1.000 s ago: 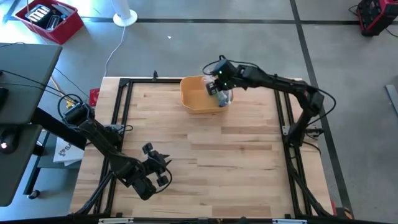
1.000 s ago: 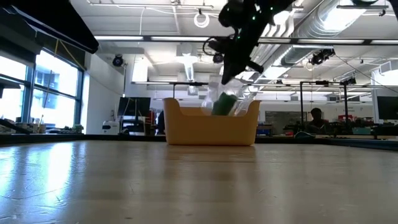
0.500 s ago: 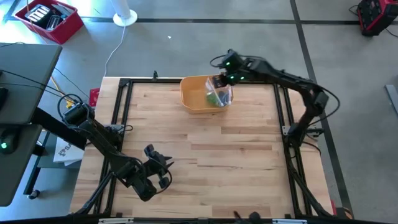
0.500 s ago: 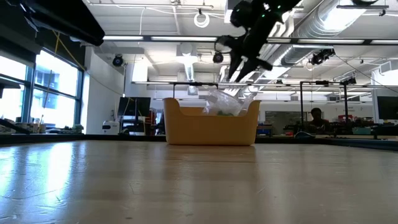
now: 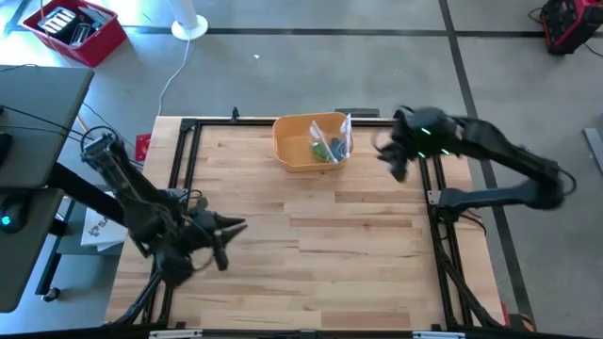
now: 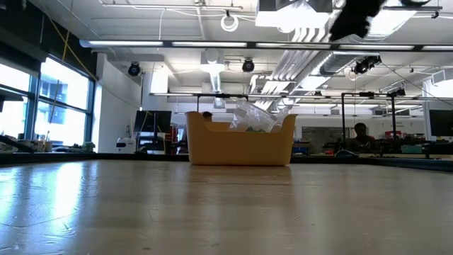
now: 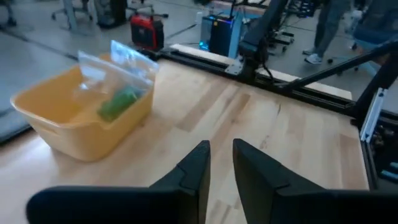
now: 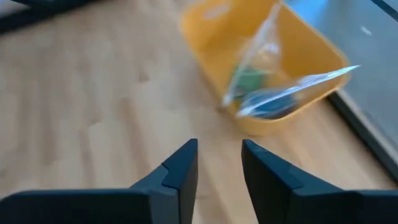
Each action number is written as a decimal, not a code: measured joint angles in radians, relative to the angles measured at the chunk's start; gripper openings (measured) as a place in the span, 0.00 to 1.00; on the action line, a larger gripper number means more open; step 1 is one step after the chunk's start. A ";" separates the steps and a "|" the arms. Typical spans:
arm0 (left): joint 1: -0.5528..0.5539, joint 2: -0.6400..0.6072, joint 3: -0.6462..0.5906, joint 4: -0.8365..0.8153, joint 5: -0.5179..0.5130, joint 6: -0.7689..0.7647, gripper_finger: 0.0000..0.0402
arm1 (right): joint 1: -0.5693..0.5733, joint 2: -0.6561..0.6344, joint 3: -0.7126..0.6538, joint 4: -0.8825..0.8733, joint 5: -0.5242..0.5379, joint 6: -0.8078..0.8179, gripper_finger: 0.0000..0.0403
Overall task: Roll bandage
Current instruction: Return to Home Position
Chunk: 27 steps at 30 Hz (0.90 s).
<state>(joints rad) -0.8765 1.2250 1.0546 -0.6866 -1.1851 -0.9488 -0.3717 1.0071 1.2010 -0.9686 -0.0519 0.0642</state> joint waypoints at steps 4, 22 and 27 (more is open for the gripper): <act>0.005 -0.110 -0.014 -0.091 -0.004 0.017 0.10 | 0.015 -0.324 -0.296 0.191 -0.107 0.121 0.23; 0.348 -0.564 -0.858 1.303 0.356 0.712 0.00 | 0.266 -0.937 -1.185 1.212 -0.183 0.262 0.03; 0.516 -0.650 -0.974 1.539 0.510 0.837 0.00 | 0.294 -0.938 -1.184 1.105 -0.181 0.181 0.03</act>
<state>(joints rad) -0.3608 0.5748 0.0808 0.8525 -0.6750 -0.1121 -0.0778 0.0692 0.0166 0.1367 -0.2327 0.2449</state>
